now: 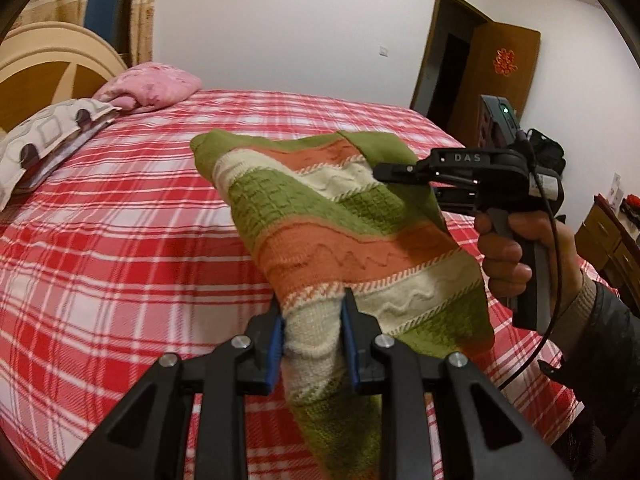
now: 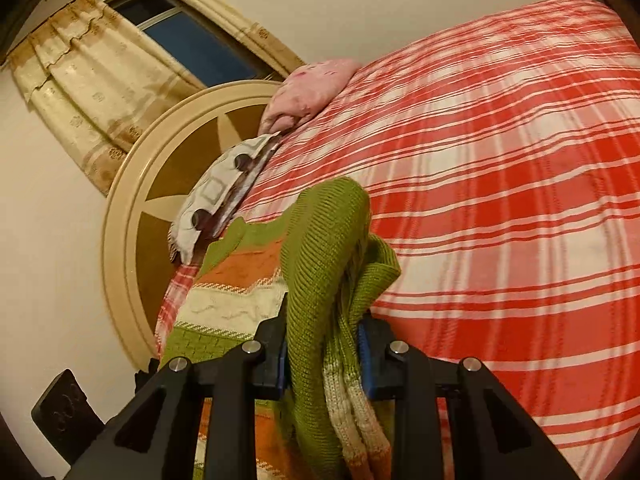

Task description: Fold small clothes

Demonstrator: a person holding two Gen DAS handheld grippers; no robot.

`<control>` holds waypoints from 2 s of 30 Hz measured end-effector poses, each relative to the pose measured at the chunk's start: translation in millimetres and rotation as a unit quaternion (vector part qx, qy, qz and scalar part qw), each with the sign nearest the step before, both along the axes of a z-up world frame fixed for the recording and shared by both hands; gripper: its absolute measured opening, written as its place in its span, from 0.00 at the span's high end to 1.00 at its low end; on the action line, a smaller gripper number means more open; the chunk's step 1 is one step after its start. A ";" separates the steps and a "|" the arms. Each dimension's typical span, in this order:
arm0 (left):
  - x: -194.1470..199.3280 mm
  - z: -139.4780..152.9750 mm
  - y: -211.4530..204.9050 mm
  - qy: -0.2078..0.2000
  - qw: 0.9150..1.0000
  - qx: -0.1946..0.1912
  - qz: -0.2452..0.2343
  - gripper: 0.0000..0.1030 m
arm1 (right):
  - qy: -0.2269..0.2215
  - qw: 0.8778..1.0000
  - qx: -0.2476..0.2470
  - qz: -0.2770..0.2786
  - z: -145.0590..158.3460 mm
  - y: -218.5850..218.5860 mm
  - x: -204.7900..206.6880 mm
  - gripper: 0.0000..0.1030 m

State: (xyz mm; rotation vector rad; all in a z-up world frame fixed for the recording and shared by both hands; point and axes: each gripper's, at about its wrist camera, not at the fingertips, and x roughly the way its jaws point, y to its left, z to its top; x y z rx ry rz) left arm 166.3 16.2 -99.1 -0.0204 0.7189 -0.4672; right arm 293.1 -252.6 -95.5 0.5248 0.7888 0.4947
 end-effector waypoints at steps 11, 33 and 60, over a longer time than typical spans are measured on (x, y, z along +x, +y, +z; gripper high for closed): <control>-11.9 -3.2 39.6 0.001 0.999 -0.014 0.034 0.75 | 0.000 0.999 0.003 0.032 -0.2 48.7 0.8 0.73; -15.0 -15.5 115.5 0.011 0.996 -0.025 0.091 0.75 | 0.008 0.995 -0.029 0.091 -9.2 151.8 22.6 0.73; -19.3 -53.2 157.4 0.052 0.991 -0.032 0.120 0.75 | 0.044 0.990 -0.060 0.122 -40.2 220.7 48.2 0.73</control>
